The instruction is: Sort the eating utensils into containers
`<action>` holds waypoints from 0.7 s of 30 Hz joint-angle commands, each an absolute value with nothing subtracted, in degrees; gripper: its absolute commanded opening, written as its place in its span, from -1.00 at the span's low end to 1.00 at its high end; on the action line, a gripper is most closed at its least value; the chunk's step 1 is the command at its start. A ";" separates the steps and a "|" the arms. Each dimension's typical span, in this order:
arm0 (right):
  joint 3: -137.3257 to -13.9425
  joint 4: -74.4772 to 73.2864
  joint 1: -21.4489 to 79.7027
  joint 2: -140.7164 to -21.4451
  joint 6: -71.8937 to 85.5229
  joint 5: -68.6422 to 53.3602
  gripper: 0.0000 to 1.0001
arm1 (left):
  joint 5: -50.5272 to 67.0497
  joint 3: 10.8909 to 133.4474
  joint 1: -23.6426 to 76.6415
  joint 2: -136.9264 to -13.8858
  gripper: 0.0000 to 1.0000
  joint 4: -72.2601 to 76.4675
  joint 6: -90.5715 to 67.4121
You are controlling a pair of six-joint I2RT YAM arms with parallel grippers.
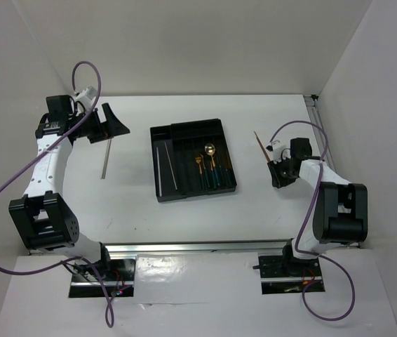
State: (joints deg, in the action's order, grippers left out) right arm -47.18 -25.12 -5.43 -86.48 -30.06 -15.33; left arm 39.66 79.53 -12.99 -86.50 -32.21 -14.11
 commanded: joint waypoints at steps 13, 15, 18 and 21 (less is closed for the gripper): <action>-48.86 -18.19 -5.01 -88.59 -27.60 -11.87 -0.33 | 32.01 83.67 -12.66 -89.12 1.00 -33.74 -14.69; -49.39 -17.58 -5.01 -90.34 -27.08 -11.87 -0.33 | 30.33 85.33 -12.04 -89.74 1.00 -34.28 -14.15; -49.92 -16.53 -5.01 -92.10 -27.07 -11.87 -0.33 | 29.71 86.66 -11.52 -91.05 1.00 -36.47 -12.48; -51.42 -16.52 -5.01 -94.38 -26.46 -11.87 -0.33 | 30.41 86.66 -11.51 -91.05 1.00 -36.47 -11.95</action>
State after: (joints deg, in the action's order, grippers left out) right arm -48.95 -19.16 -5.39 -92.36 -27.42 -12.36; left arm 30.76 84.51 -11.86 -90.94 -35.66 -14.04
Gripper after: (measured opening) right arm 0.336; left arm 1.000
